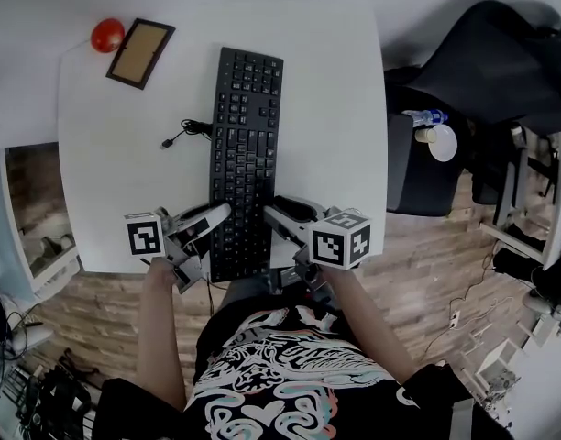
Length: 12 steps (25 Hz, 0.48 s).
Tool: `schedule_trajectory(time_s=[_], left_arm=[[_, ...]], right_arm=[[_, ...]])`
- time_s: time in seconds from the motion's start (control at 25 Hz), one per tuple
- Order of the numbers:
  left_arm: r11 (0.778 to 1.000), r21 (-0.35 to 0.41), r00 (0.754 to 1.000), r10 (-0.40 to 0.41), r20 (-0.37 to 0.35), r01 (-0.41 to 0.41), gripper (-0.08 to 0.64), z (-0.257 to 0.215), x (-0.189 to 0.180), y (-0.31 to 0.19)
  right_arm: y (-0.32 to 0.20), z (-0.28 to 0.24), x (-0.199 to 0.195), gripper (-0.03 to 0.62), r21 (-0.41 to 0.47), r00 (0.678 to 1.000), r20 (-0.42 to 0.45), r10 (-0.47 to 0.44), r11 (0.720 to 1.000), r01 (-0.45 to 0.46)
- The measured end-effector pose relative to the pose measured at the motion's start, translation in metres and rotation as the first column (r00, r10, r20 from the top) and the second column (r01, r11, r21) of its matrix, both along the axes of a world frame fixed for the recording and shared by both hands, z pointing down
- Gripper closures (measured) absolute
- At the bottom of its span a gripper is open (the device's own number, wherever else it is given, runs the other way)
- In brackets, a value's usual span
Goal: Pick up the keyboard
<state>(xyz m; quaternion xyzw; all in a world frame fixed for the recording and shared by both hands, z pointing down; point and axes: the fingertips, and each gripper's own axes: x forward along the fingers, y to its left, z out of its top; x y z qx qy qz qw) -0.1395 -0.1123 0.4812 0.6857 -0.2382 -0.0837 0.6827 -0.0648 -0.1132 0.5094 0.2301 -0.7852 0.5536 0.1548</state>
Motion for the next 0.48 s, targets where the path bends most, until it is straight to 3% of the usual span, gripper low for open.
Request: schedule_trajectory(time_s=[0.12, 0.28, 0.48], left_arm=[[1.0, 0.014, 0.998, -0.016, -0.055, 0.016, 0.463, -0.002, 0.001, -0.001], [0.999, 0.034, 0.999, -0.015, -0.051, 0.016, 0.463, -0.003, 0.002, -0.002], [0.998, 0.031, 0.993, -0.046, -0.109, 0.05, 0.462, -0.008, 0.004, -0.002]], right_arm=[[-0.01, -0.009, 0.003, 0.44, -0.008, 0.996, 0.078, 0.036, 0.999, -0.035], [-0.032, -0.024, 0.01, 0.44, -0.066, 0.969, 0.21, 0.134, 0.99, -0.123], [-0.047, -0.014, 0.013, 0.439, -0.099, 0.956, 0.223, 0.193, 0.98, -0.174]])
